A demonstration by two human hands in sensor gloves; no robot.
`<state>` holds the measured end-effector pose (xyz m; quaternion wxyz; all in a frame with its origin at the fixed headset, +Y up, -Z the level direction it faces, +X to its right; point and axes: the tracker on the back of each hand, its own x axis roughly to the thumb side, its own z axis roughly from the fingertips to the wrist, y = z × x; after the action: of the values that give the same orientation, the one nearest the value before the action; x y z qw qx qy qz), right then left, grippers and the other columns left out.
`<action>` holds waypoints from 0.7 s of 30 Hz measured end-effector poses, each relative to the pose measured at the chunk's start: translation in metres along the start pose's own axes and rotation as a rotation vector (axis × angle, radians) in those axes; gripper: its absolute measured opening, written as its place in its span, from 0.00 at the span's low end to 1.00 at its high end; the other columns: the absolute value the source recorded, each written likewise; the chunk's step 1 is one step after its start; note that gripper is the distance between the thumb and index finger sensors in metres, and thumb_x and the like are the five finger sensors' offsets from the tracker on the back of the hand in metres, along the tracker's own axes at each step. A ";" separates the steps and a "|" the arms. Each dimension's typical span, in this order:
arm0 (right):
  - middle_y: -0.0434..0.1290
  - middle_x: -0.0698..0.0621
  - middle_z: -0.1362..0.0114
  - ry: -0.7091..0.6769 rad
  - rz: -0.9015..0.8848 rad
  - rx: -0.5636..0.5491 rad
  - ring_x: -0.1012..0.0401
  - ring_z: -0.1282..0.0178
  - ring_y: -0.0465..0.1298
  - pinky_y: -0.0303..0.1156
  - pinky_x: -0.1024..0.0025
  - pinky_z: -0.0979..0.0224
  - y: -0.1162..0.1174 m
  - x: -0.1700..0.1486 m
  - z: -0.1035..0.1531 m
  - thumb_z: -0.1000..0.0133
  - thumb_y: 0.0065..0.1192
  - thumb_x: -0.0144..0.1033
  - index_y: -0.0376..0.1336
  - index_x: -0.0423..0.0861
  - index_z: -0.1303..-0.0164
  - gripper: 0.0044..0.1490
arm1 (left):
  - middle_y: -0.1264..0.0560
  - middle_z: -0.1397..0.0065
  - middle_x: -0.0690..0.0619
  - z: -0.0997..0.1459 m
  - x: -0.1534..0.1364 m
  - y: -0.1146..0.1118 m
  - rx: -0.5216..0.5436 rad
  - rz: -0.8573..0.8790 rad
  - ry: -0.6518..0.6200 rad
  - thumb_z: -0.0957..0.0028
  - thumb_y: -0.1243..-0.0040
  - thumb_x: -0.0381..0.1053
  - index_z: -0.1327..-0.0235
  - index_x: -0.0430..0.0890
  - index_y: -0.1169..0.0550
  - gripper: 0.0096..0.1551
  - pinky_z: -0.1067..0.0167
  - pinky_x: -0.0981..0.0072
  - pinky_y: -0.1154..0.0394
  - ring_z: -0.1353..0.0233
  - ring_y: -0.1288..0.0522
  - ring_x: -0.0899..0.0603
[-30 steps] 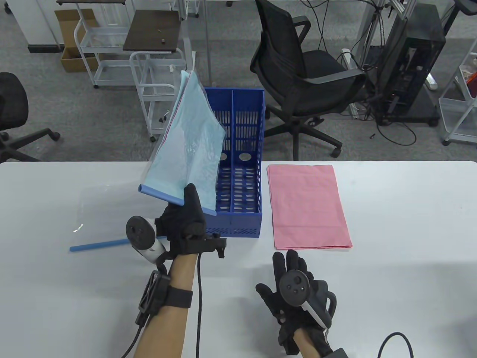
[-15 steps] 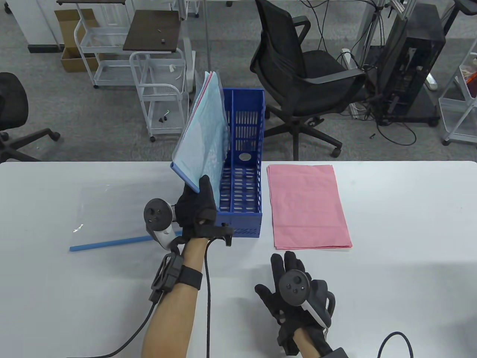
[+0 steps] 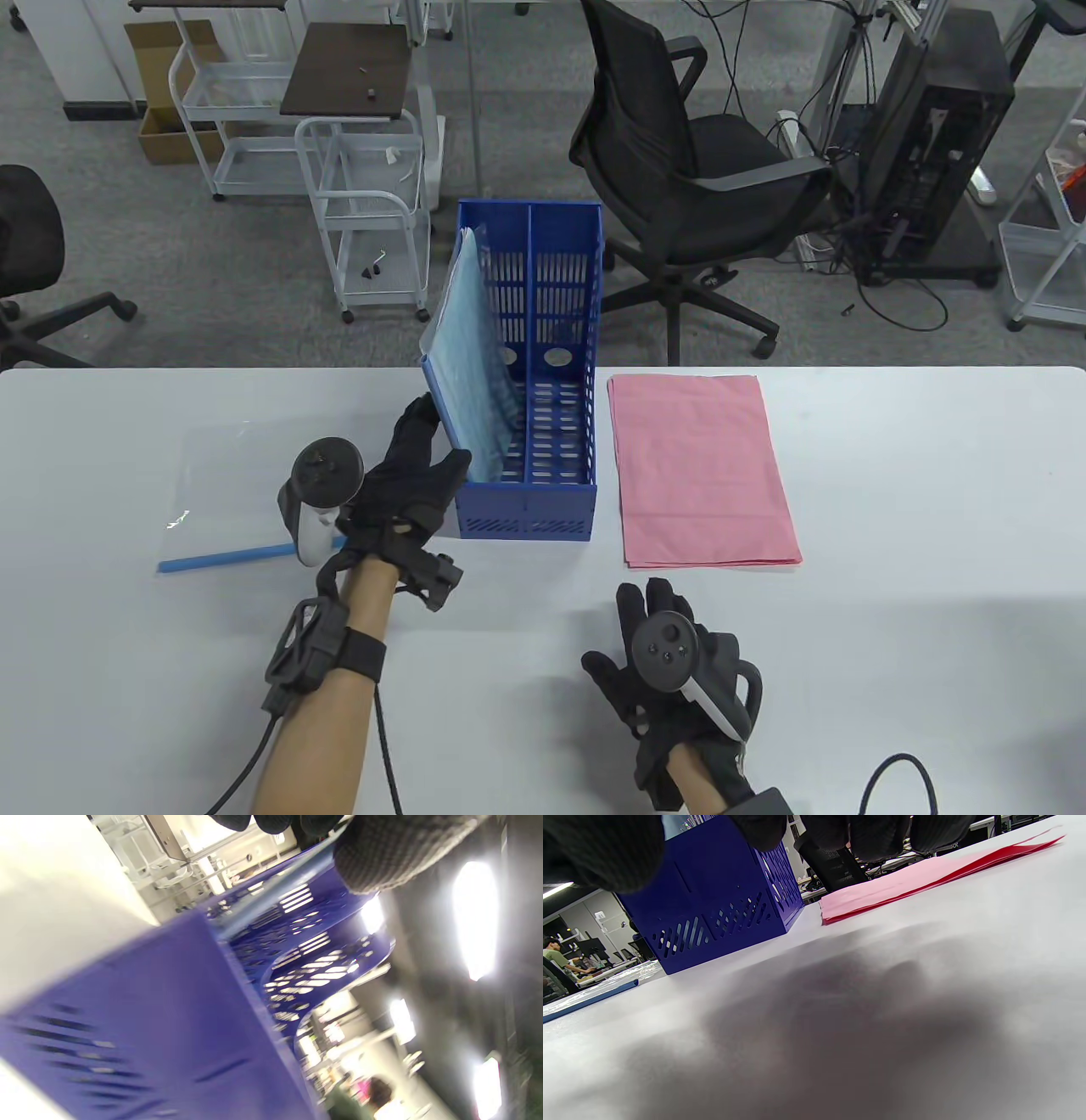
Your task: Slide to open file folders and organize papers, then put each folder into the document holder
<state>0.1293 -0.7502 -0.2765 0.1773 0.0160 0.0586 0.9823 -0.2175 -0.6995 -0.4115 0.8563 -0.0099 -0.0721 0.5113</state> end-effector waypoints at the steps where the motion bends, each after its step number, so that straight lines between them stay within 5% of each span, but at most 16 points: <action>1: 0.44 0.42 0.14 0.003 0.002 -0.001 0.38 0.17 0.53 0.53 0.37 0.22 0.000 0.000 0.000 0.56 0.59 0.67 0.44 0.54 0.22 0.57 | 0.43 0.11 0.55 0.005 -0.006 0.006 -0.028 -0.059 0.038 0.52 0.32 0.57 0.19 0.60 0.37 0.45 0.16 0.48 0.44 0.10 0.43 0.41; 4: 0.45 0.42 0.14 0.005 0.010 -0.001 0.38 0.17 0.53 0.53 0.37 0.22 0.000 0.000 0.000 0.56 0.59 0.67 0.45 0.54 0.22 0.56 | 0.40 0.12 0.56 0.015 -0.027 0.015 -0.067 -0.251 0.211 0.51 0.32 0.53 0.21 0.59 0.33 0.41 0.17 0.48 0.42 0.11 0.41 0.41; 9: 0.45 0.42 0.14 0.004 0.033 0.010 0.38 0.17 0.53 0.53 0.37 0.22 0.002 0.001 0.000 0.56 0.59 0.67 0.45 0.54 0.22 0.56 | 0.37 0.14 0.64 0.019 -0.063 0.008 -0.109 -0.856 0.511 0.53 0.33 0.54 0.25 0.67 0.30 0.38 0.17 0.51 0.40 0.12 0.39 0.47; 14: 0.45 0.42 0.14 0.008 0.033 0.013 0.38 0.17 0.53 0.53 0.37 0.22 0.001 -0.001 -0.001 0.56 0.60 0.67 0.46 0.54 0.22 0.55 | 0.37 0.16 0.64 0.014 -0.085 -0.002 -0.163 -0.875 0.590 0.52 0.34 0.49 0.26 0.65 0.30 0.36 0.17 0.49 0.40 0.13 0.37 0.48; 21: 0.45 0.42 0.14 0.008 0.039 0.028 0.38 0.17 0.53 0.53 0.37 0.22 0.002 -0.001 -0.002 0.56 0.60 0.67 0.46 0.54 0.22 0.55 | 0.27 0.23 0.64 0.006 -0.074 -0.021 -0.043 -1.147 0.485 0.57 0.29 0.47 0.37 0.63 0.21 0.31 0.19 0.52 0.31 0.20 0.24 0.49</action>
<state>0.1293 -0.7527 -0.2780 0.1577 0.0155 0.0729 0.9847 -0.2348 -0.7745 -0.4119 0.9862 -0.1028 0.1203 -0.0483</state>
